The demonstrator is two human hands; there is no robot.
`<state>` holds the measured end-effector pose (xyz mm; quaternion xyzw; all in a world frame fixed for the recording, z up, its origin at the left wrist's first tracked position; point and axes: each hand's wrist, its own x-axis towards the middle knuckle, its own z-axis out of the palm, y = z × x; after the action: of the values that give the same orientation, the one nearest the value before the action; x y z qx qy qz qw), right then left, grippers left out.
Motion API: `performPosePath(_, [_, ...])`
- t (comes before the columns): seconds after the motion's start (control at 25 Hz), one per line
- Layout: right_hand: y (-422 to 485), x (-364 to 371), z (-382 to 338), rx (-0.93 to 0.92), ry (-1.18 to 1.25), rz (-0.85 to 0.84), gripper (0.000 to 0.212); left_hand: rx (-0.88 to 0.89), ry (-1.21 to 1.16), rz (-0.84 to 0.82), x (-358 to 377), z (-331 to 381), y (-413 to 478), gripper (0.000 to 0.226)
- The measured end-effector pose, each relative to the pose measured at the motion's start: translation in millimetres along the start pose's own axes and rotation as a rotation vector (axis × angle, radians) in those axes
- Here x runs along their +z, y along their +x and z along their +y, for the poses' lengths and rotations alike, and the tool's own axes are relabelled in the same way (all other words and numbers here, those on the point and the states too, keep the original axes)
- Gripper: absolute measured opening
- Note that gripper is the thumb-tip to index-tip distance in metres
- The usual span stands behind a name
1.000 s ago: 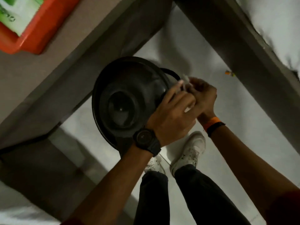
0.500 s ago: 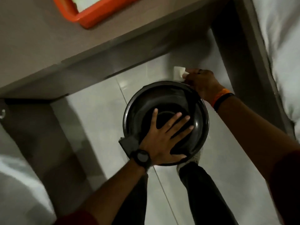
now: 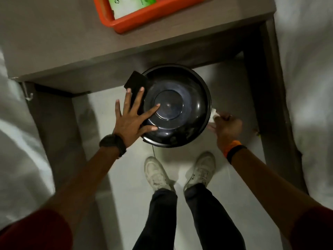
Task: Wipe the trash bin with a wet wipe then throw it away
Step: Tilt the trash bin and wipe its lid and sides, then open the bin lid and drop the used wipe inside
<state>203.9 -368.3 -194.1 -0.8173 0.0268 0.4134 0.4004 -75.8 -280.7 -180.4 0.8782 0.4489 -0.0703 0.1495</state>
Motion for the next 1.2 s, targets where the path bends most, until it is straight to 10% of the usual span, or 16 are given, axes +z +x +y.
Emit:
performPosePath(0.2, [27.3,45.4,-50.7,-0.408,-0.329,0.178,0.023,-0.607,-0.733,0.048,13.6,32.2,-4.3,0.105])
performPosePath(0.6, [-27.3,6.5,28.8,-0.395,-0.298,0.222,0.012,0.065,-0.422,-0.284,-6.7,-25.9,34.6,0.118])
performPosePath(0.8, [-29.4,-0.1,15.9,-0.298,-0.226,0.303,0.02,-0.046,-0.471,-0.341,-1.4,-12.7,27.8,0.113])
performPosePath(1.2, [-107.4,-61.1,9.0,-0.418,-0.295,0.303,0.025,-0.835,-0.786,0.309,-23.2,-0.4,-137.1,0.037])
